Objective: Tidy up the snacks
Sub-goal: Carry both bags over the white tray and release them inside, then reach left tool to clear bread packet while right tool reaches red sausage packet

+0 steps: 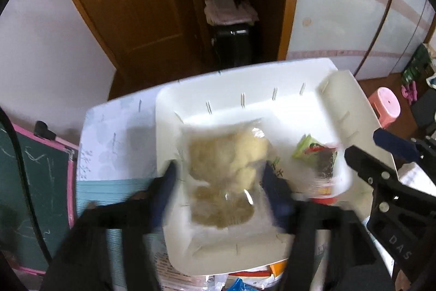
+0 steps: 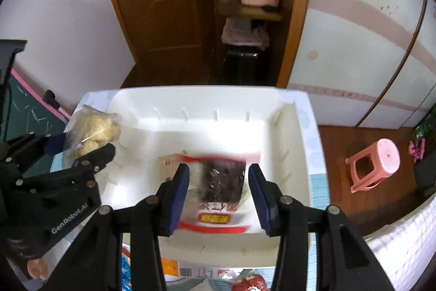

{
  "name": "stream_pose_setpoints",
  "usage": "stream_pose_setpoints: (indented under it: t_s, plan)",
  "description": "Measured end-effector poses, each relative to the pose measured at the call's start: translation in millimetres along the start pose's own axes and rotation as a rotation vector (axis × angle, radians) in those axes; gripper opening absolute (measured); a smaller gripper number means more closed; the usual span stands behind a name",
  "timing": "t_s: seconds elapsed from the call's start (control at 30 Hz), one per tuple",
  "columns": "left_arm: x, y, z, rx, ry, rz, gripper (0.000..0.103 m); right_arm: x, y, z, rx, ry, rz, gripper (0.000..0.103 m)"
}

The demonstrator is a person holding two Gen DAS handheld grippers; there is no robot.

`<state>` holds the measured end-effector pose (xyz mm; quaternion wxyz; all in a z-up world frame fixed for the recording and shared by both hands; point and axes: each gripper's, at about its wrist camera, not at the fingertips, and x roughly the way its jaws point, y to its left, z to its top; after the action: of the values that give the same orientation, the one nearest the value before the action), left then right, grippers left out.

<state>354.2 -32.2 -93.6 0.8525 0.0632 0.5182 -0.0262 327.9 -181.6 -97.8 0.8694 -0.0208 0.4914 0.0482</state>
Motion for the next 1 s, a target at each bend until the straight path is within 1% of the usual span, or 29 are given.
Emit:
stream_pose_setpoints:
  t_s: [0.03,0.07,0.13,0.23,0.3,0.57,0.8,1.0]
  plan:
    - [-0.4,2.4,-1.8,-0.008,-0.009,0.006,0.091,2.4,1.2,-0.5,0.001,0.009,0.002,0.046]
    - [-0.8,4.0,-3.6,-0.018,-0.024,0.011,0.091,3.4,2.1,-1.6,0.001,0.012,0.004,0.047]
    - [-2.9,8.2,-6.9,-0.029,-0.015,-0.016,0.091,2.1,3.7,-5.8,-0.005,0.004,0.003,0.051]
    - [-4.4,16.6,-10.5,-0.062,0.007,-0.047,0.091,-5.8,4.0,-11.9,-0.008,-0.01,-0.007,0.054]
    - [-7.1,21.2,-14.2,-0.074,0.01,-0.062,0.091,-12.0,4.9,-15.4,-0.009,-0.018,-0.002,0.054]
    - [-37.0,34.0,-40.5,-0.078,-0.01,-0.072,0.091,-40.2,17.1,-36.8,-0.016,-0.041,0.023,0.055]
    - [-69.0,40.2,-75.6,-0.061,-0.039,-0.082,0.091,-69.2,31.4,-64.8,-0.033,-0.065,0.051,0.055]
    - [-91.8,46.3,-111.1,-0.057,-0.071,-0.104,0.091,-89.6,39.8,-86.5,-0.037,-0.086,0.036,0.055]
